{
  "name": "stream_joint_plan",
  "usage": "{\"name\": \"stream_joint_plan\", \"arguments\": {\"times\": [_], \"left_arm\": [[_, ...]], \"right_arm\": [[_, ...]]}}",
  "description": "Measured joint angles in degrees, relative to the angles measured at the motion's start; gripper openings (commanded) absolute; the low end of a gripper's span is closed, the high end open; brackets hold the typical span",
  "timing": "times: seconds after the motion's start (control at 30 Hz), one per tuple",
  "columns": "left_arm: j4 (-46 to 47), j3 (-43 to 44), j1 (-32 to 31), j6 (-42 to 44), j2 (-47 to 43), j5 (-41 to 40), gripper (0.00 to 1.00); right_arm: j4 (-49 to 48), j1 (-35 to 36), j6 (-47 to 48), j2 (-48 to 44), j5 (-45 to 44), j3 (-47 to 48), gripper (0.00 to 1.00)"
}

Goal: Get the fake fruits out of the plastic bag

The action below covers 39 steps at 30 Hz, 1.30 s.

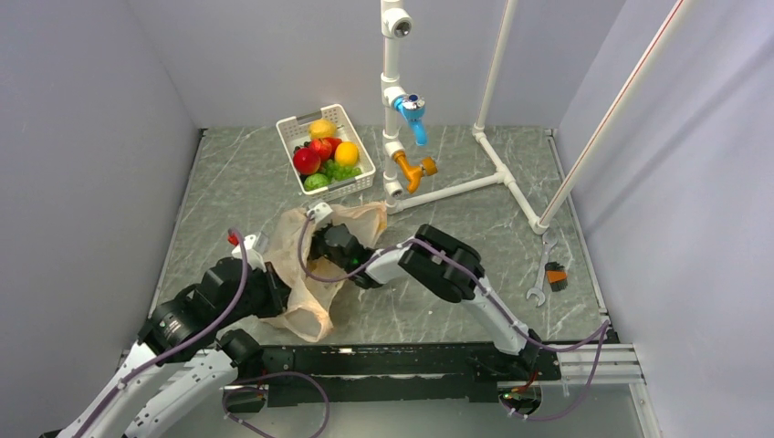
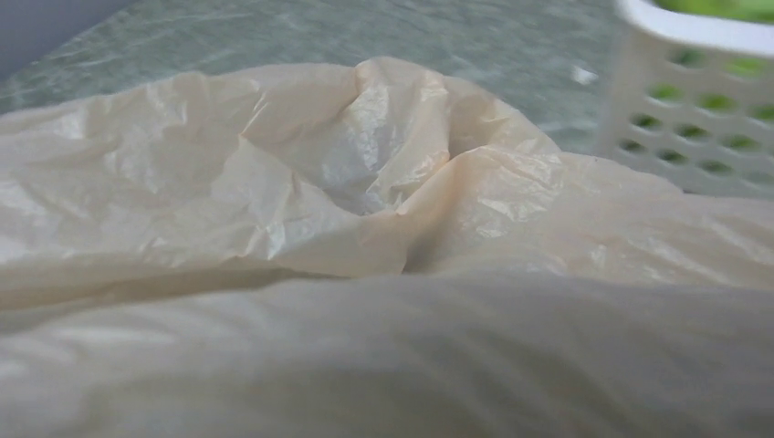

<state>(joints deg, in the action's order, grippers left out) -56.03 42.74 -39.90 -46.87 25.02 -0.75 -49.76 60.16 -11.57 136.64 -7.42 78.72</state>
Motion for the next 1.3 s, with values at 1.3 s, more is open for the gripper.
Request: {"name": "stream_joint_plan", "arguments": {"times": [1.3], "left_arm": [[0.46, -0.90, 0.00, -0.37, 0.70, -13.07, 0.00]], "right_arm": [[14.67, 7.39, -9.31, -50.69, 18.08, -41.03, 0.15]]}}
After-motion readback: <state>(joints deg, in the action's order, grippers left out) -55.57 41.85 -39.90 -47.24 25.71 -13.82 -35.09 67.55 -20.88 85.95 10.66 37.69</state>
